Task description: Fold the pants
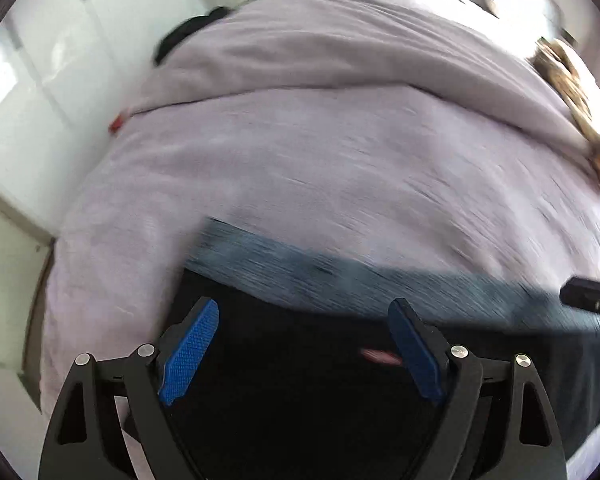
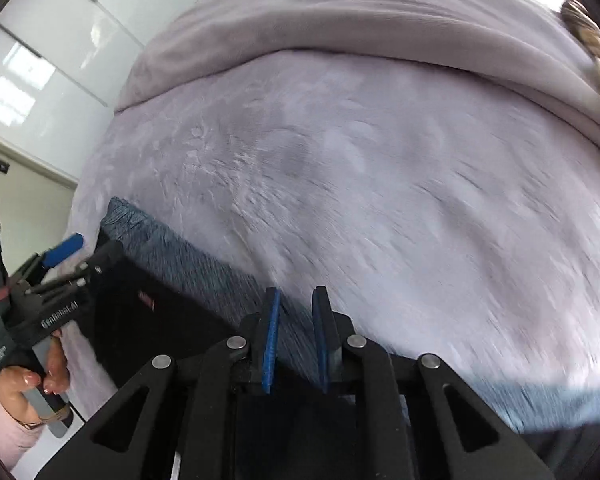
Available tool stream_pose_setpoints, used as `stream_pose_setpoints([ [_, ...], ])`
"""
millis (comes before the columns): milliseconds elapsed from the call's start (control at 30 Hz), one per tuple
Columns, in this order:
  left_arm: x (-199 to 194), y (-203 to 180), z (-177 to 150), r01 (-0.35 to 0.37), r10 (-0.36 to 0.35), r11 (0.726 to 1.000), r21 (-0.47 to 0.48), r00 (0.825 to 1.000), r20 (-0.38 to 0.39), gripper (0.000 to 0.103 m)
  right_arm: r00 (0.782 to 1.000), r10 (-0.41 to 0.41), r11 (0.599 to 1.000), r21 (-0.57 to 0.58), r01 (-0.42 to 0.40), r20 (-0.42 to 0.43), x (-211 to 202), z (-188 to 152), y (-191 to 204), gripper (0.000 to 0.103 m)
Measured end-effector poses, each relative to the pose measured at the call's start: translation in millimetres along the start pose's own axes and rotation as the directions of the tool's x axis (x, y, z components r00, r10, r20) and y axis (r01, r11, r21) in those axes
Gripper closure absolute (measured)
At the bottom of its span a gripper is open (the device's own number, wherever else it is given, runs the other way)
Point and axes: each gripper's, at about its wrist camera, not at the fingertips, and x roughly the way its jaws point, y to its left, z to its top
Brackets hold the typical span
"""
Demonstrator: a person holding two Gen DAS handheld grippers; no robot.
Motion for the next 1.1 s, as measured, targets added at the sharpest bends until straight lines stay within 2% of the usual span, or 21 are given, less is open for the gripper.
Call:
stream_pose_setpoints([
  [100, 1, -40, -17, 0.025, -0.021, 0.997, 0.075, 0.999, -0.044, 0.015, 1.0, -0.021, 0.998, 0.061, 0.021, 0.005, -15, -25, -27, 0.08],
  [200, -8, -71, -35, 0.063, -0.053, 0.99, 0.125, 0.995, -0.079, 0.015, 0.995, -0.093, 0.99, 0.1, 0.097, -0.046, -8, -47, -58, 0.08],
  [267, -21, -89, -42, 0.072, -0.058, 0.985, 0.157, 0.994, -0.095, 0.015, 0.995, -0.1, 0.981, 0.162, 0.103, -0.028, -8, -55, -85, 0.08],
  [333, -30, -104, -50, 0.092, -0.071, 0.978, 0.185, 0.991, -0.117, 0.015, 0.978, -0.207, 0.951, 0.232, 0.205, -0.013, -16, -60, -110, 0.08],
  [367, -37, -114, -55, 0.1, -0.074, 0.973, 0.207, 0.989, -0.128, 0.015, 0.972, -0.234, 0.93, 0.287, 0.228, -0.013, -22, -64, -125, 0.08],
  [433, -49, -126, -61, 0.096, -0.067, 0.967, 0.235, 0.989, -0.131, 0.015, 0.986, -0.164, 0.906, 0.397, 0.145, 0.015, -41, -78, -148, 0.08],
  [467, -54, -134, -63, 0.098, -0.065, 0.964, 0.248, 0.988, -0.14, 0.015, 0.99, -0.135, 0.902, 0.418, 0.112, 0.027, -52, -87, -154, 0.079],
  [633, -76, -174, -79, 0.13, -0.079, 0.95, 0.286, 0.98, -0.184, 0.015, 0.997, -0.079, 0.907, 0.417, 0.068, 0.01, -95, -140, -163, 0.054],
  [800, -94, -223, -92, 0.152, -0.082, 0.928, 0.34, 0.974, -0.211, 0.015, 1.0, -0.027, 0.858, 0.514, 0.018, 0.011, -127, -209, -186, 0.053],
  [933, -102, -262, -99, 0.16, -0.073, 0.911, 0.381, 0.97, -0.234, 0.015, 1.0, -0.016, 0.81, 0.587, 0.005, 0.015, -141, -245, -205, 0.046],
  [1100, -109, -315, -103, 0.165, -0.058, 0.889, 0.427, 0.965, -0.254, 0.015, 0.999, 0.016, 0.756, 0.653, -0.032, 0.031, -149, -279, -237, 0.045],
])
